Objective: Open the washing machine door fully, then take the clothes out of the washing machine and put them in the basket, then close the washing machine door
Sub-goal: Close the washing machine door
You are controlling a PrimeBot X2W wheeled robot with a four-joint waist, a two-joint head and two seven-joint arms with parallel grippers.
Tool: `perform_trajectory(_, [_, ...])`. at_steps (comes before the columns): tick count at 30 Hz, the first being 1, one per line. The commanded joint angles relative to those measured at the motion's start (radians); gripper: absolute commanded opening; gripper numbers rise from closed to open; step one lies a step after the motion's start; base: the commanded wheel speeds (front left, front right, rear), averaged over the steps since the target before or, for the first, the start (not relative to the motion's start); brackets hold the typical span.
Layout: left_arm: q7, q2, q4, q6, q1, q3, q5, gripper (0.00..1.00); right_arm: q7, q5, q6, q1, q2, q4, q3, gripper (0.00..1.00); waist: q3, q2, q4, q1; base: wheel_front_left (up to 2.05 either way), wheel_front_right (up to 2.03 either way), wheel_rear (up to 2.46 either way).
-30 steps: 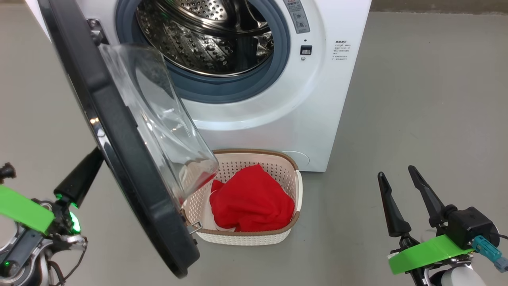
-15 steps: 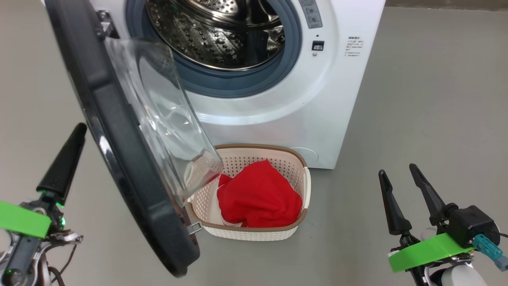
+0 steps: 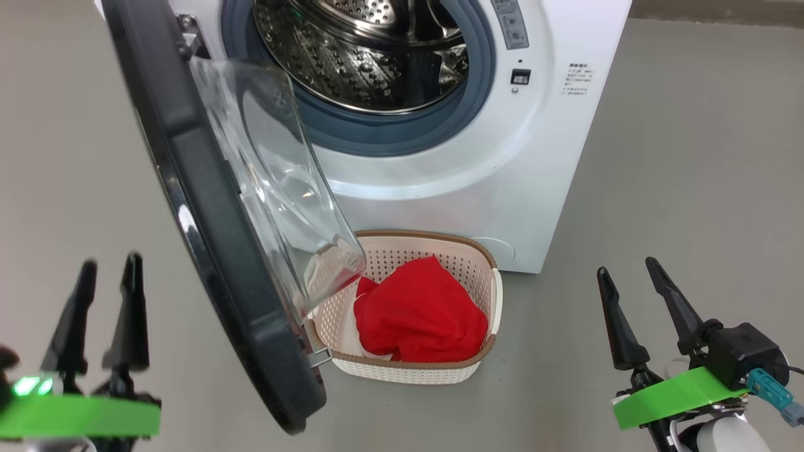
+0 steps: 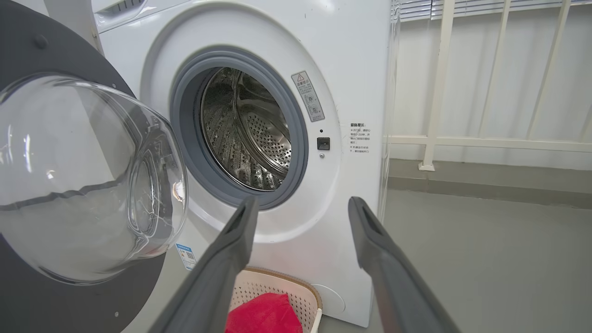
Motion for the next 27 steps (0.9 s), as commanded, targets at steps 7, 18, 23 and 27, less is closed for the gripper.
perform_trajectory(7, [-0.152,0.007,0.090,-0.006,0.041,0.045,0.205,1.00,-0.006,0.005,0.006,-0.022,-0.002,-0.018,0.036,1.00,-0.023,-0.0001,-0.009,0.0000,0.00,0.00,0.00])
perform_trajectory(18, [-0.154,-0.086,0.083,-0.006,0.087,0.128,0.345,1.00,-0.006,-0.006,0.006,-0.013,0.002,-0.018,0.037,1.00,-0.033,-0.0001,-0.011,0.0000,0.00,0.00,0.00])
perform_trajectory(23, [-0.154,-0.088,0.098,-0.006,0.112,0.113,0.423,1.00,-0.006,-0.003,0.006,-0.010,0.005,-0.018,0.039,1.00,-0.036,-0.0001,-0.010,0.0000,0.00,0.00,0.00])
perform_trajectory(27, [-0.154,-0.104,0.092,-0.006,0.124,0.119,0.490,1.00,-0.006,-0.002,0.006,-0.008,0.007,-0.018,0.039,1.00,-0.037,-0.0001,-0.010,0.0000,0.00,0.00,0.00])
